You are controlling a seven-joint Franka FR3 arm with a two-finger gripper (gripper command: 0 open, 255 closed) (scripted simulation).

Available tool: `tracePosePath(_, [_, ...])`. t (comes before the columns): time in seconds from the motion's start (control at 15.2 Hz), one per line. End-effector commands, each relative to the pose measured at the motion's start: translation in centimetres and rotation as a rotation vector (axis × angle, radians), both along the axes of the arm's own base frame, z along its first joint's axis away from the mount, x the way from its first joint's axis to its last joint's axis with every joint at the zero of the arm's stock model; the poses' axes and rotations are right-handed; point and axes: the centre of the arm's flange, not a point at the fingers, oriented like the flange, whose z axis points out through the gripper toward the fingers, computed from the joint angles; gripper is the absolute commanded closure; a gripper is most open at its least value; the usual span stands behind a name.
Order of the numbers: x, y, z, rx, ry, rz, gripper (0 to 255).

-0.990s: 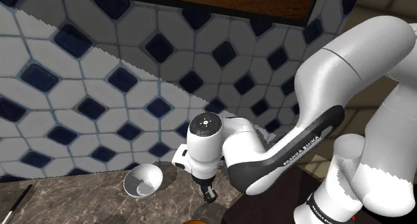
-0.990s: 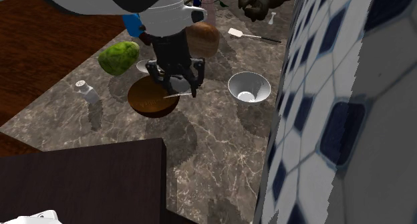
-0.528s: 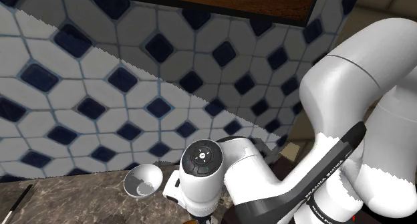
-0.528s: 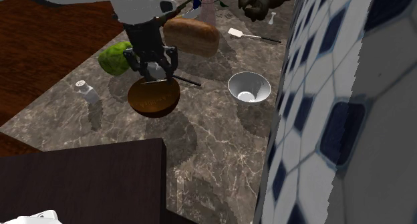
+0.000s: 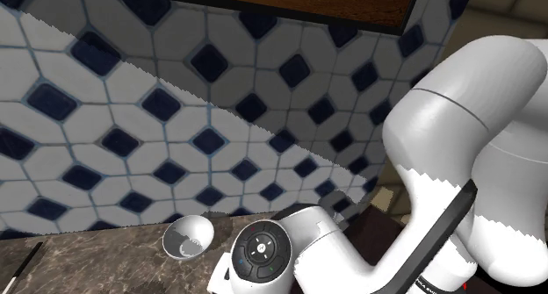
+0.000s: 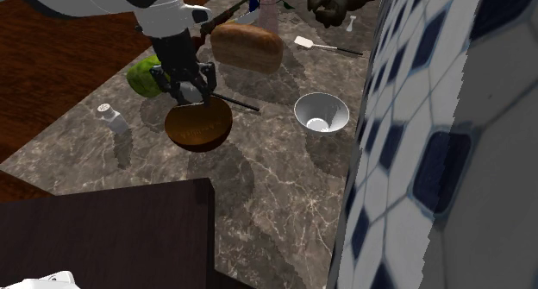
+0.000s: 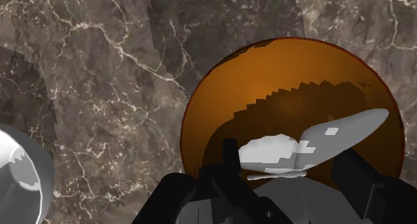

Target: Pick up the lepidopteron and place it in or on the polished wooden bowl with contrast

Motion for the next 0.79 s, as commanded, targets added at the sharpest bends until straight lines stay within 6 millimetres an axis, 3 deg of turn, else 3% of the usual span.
tracePosePath(0.0, [0.0, 0.0, -1.1, 0.0, 0.0, 0.0, 255])
tracePosePath(0.4, [0.0, 0.0, -4.2, 0.0, 0.0, 0.0, 255])
tracePosePath(0.73, [0.0, 0.0, -4.2, 0.0, 0.0, 0.0, 255])
